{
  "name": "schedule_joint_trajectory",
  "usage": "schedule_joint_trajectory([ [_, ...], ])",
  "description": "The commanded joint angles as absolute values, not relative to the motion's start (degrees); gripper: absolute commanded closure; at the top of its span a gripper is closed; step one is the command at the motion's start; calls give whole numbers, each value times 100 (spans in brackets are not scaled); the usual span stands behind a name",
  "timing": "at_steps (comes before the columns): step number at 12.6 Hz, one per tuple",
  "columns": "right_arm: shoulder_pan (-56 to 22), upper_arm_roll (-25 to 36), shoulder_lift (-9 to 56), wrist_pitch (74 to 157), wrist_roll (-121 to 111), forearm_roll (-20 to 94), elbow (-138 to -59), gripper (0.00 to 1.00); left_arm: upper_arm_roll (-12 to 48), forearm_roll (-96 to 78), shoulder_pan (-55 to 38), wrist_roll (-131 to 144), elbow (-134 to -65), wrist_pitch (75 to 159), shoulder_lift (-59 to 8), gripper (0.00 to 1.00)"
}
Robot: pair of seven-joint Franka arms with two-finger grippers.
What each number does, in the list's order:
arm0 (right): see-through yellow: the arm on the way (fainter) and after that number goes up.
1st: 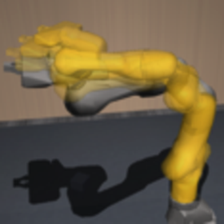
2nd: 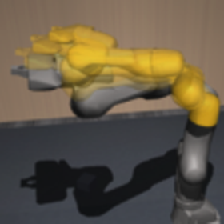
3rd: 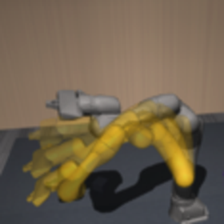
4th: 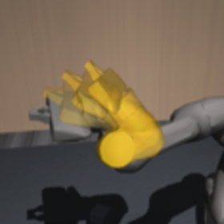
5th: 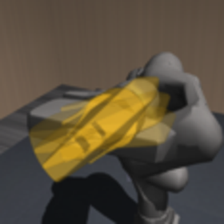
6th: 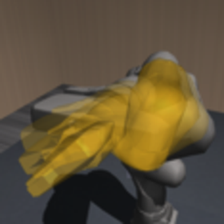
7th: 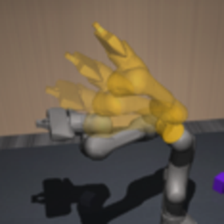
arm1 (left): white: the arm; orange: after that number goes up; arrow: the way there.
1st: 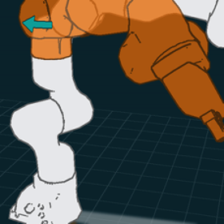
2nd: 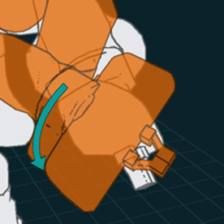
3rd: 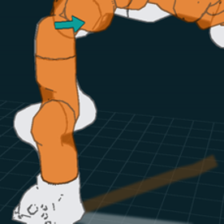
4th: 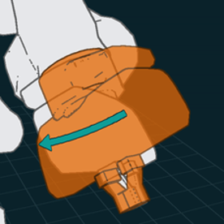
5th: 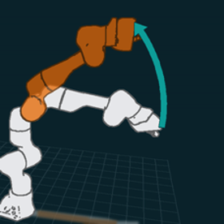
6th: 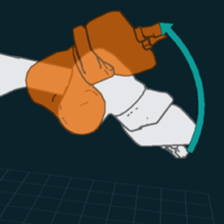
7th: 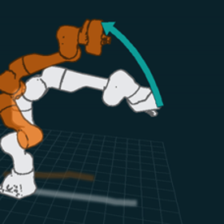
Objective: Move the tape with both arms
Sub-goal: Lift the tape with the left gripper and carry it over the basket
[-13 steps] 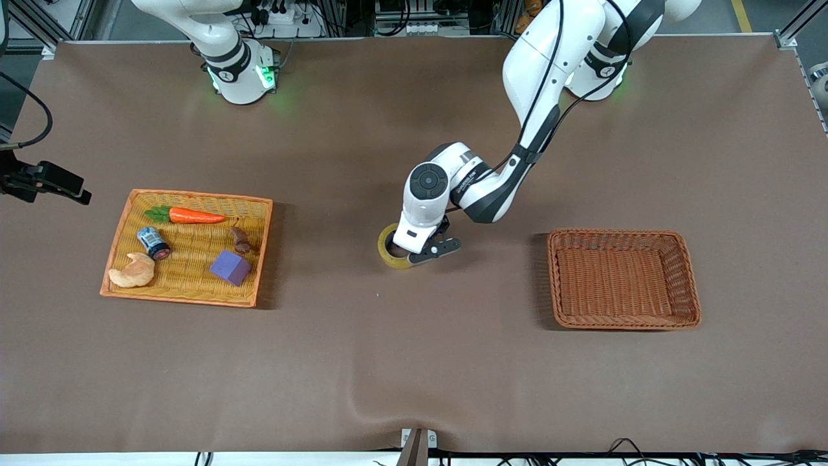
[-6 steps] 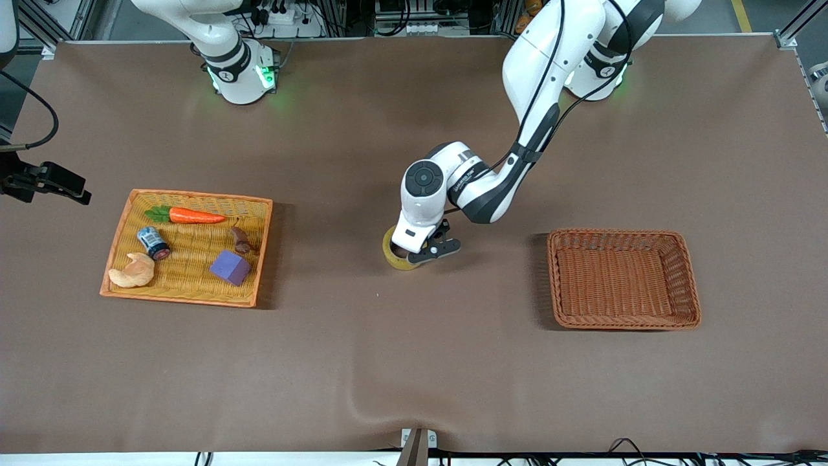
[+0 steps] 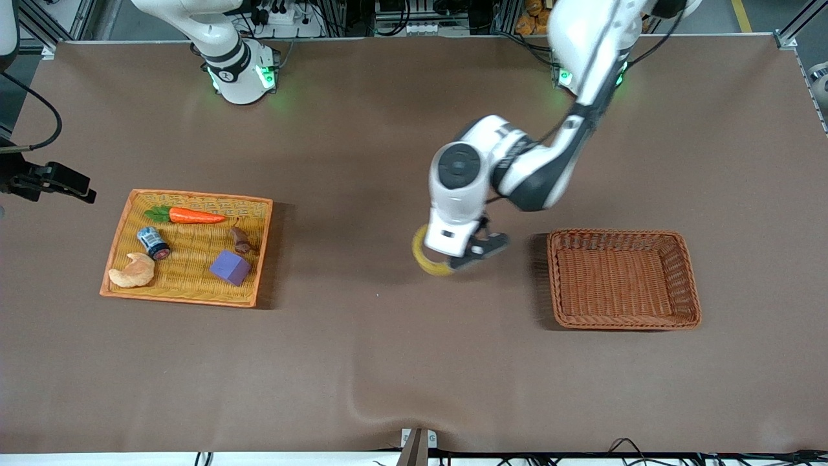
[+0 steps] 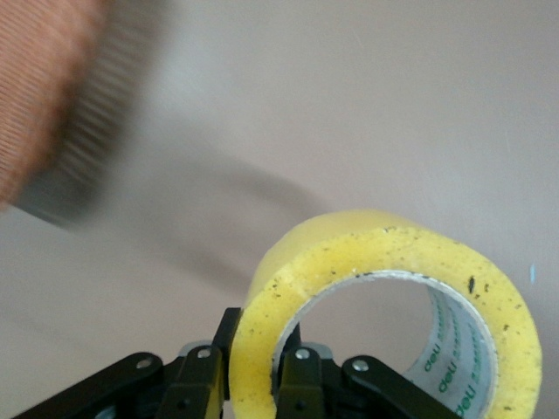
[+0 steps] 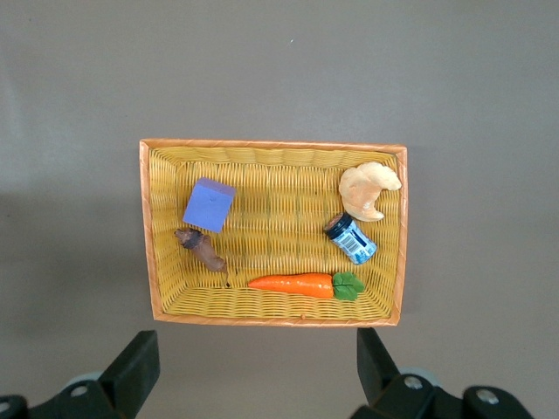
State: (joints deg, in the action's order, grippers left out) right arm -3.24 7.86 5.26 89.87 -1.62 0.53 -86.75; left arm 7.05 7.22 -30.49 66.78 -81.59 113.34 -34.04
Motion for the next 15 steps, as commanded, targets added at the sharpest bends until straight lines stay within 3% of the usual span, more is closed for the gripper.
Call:
schedule_joint_trajectory([
  [1, -299, 791, 545, 8973, -114, 149, -8622, 0, 782, 800, -2253, 6366, -8551, 11199, -3077, 100],
  [10, -290, 782, 562, 9105, -123, 141, -8569, 0, 817, 817, -529, 4519, -9755, 11416, -2259, 100],
  [15, -299, 791, 554, 9053, -114, 149, -8490, 0, 817, 817, 130, 3948, -10896, 12934, -1986, 100],
])
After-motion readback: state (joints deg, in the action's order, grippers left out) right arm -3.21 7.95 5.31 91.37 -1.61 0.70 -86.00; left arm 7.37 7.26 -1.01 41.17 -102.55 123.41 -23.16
